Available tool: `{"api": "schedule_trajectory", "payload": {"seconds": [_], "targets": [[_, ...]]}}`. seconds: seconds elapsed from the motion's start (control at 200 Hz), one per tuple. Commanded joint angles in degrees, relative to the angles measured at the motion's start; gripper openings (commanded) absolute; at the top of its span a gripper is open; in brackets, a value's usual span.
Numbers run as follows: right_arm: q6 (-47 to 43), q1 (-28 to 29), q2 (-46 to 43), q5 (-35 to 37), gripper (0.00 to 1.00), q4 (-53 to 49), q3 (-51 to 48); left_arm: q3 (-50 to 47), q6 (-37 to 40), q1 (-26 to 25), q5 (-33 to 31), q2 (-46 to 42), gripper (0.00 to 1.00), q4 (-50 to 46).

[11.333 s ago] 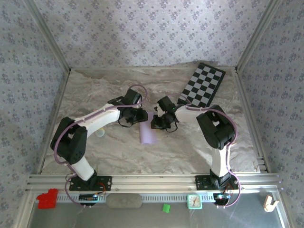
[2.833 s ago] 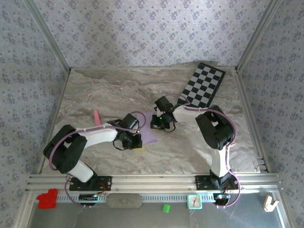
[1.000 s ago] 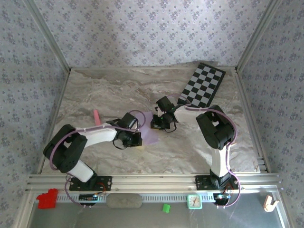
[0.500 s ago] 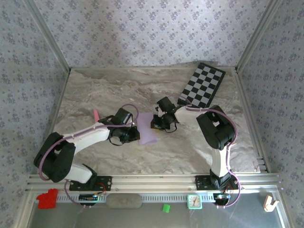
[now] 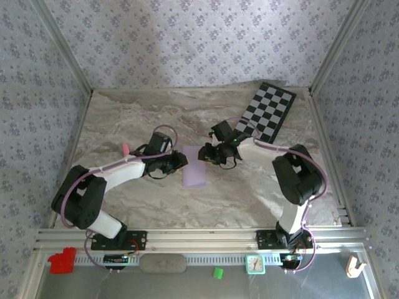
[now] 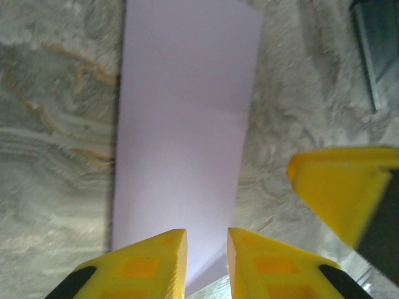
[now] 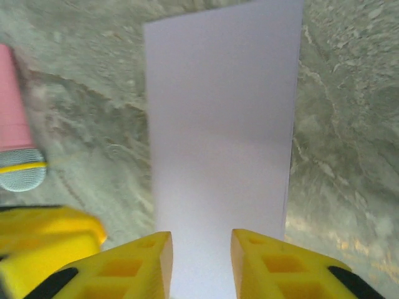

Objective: Fold a paper plane with a square sheet of paper (pick it up from the middle)
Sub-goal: First fold the square sheet of paper in half at the center of the table, then fold the triangle a second time at the center of the table.

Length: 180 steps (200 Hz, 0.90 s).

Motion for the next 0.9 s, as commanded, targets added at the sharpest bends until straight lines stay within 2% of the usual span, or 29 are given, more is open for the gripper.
{"api": "schedule_trajectory", "payload": {"seconds": [0.0,0.14,0.305,0.515,0.895], "targets": [[1.3,-0.5,-4.9,2.9,0.37,-0.7,-4.2,-0.1,-2.4,0.2,2.3,2.1,0.27,7.3],[2.4,-1.6,-8.8,5.5,0.43,-0.8,-8.6,2.1,-1.4,0.2,3.6,5.9,0.27,7.8],[4.1,-3.2,-10.0,6.3,0.45,-0.3,-11.2,5.7,0.2,0.2,4.1,10.8,0.27,6.0],[5.8,-3.4,-10.3,6.4,0.46,1.2,-12.6,6.4,0.8,1.2,-1.6,13.3,0.26,2.1],[9.6,-2.1,-11.9,4.3,0.46,2.5,-15.4,4.5,-3.6,2.6,-6.5,15.4,0.24,1.4]]}}
